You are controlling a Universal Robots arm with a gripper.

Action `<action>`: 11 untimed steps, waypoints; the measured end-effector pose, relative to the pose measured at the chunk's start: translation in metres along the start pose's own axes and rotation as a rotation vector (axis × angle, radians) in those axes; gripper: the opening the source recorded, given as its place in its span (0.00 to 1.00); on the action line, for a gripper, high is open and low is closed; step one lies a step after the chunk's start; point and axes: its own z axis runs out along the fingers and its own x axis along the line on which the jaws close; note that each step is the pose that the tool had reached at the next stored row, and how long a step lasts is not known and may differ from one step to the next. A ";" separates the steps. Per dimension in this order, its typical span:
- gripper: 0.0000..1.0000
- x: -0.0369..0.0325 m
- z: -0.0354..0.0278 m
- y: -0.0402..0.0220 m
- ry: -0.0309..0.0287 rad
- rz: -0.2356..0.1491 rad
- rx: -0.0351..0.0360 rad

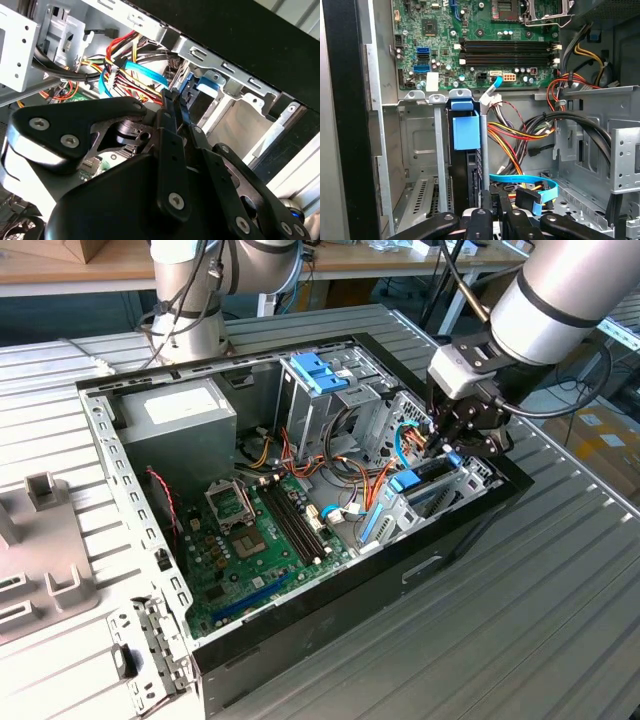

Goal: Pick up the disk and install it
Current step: 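Insert the first disk wire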

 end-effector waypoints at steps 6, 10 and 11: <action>0.17 0.0160 -0.0037 -0.0013 -0.0022 -0.027 -0.0043; 0.17 0.0150 -0.0035 -0.0014 -0.0020 -0.027 -0.0043; 0.17 0.0147 -0.0034 -0.0014 -0.0020 -0.027 -0.0043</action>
